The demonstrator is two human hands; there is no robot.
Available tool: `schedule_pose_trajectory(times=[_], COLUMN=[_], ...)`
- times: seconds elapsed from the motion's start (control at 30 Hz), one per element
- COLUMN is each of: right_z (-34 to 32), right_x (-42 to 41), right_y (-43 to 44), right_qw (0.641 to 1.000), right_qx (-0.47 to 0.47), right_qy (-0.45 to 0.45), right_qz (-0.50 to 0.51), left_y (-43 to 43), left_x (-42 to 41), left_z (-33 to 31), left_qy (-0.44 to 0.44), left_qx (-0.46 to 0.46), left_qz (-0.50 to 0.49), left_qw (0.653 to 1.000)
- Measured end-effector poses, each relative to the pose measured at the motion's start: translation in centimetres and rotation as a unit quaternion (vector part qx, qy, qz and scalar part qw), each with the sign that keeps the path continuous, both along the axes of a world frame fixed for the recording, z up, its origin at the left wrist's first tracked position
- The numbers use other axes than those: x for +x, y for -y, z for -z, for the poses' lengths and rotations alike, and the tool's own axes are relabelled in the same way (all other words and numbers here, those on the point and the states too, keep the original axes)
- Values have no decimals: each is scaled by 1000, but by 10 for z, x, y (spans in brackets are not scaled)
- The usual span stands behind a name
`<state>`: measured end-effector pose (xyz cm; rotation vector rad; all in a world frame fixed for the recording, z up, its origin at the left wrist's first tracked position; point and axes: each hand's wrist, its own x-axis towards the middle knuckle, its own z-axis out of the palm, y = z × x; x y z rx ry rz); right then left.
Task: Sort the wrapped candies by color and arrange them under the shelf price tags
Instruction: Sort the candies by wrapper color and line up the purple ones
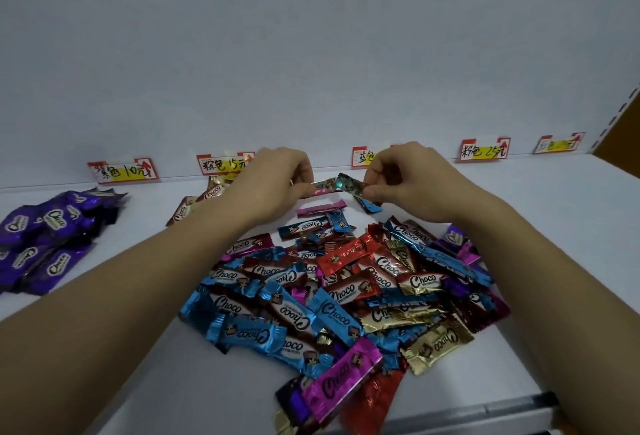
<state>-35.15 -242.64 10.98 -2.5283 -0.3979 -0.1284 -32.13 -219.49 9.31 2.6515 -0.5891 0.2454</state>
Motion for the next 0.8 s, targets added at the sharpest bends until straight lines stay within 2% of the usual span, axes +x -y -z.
schedule_pose_trajectory(times=[0.1, 0.23, 0.37, 0.53, 0.7, 0.8], right_z=[1, -5, -4, 6, 19, 21], right_x=[-4, -3, 24, 58, 68, 68], right_y=[-11, -41, -81, -119, -134, -132], right_qw=[999, 992, 990, 981, 984, 984], right_qx=[41, 109, 85, 79, 67, 75], right_qy=[0, -66, -113, -174, -159, -152], right_qz=[14, -2, -5, 28, 51, 50], left_y=[-28, -87, -121, -120, -121, -113], left_x=[-22, -36, -32, -29, -26, -27], left_z=[-4, -4, 5, 24, 26, 26], left_qy=[4, -17, -14, -16, 7, -7], left_qx=[-67, -102, -167, -144, -64, -82], left_qz=[-53, -155, -216, -225, -228, -212], left_qw=[996, 983, 962, 964, 972, 974])
